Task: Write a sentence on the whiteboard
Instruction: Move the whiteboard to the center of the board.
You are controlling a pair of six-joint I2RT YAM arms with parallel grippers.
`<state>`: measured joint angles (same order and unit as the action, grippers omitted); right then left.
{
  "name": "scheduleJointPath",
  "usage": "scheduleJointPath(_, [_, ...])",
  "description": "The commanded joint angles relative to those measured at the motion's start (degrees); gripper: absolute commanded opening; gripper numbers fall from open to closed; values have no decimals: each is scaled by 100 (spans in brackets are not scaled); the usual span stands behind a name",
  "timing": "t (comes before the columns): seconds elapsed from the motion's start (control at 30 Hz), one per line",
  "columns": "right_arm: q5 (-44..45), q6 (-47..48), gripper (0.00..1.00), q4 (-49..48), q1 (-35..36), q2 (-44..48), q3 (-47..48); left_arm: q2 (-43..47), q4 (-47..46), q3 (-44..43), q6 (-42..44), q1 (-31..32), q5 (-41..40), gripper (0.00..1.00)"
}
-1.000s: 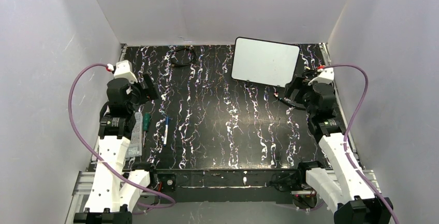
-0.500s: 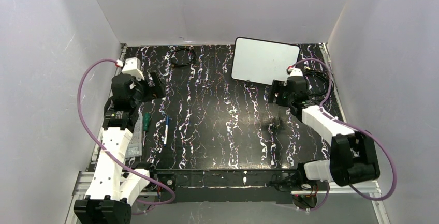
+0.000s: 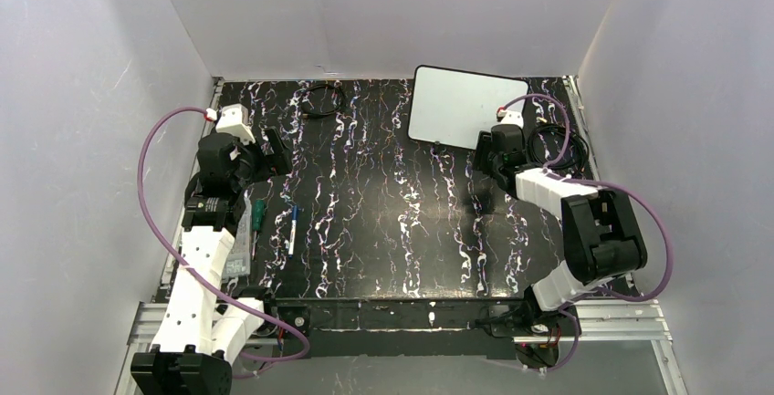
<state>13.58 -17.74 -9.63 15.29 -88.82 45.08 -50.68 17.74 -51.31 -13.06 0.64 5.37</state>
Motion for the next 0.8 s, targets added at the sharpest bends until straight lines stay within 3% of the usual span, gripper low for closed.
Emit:
scheduleJointPath(0.0, [543,113,59,-303,-9,-315,399,75,-69,-24,14,14,4,99])
scheduleJointPath(0.5, [938,280,52,-538,-17,-1079,739,93,-25,-37,32,10,-77,99])
scheduleJointPath(0.77, [1110,416,42,-735,-17,-1337,800,102,-25,-29,36,13,-80,99])
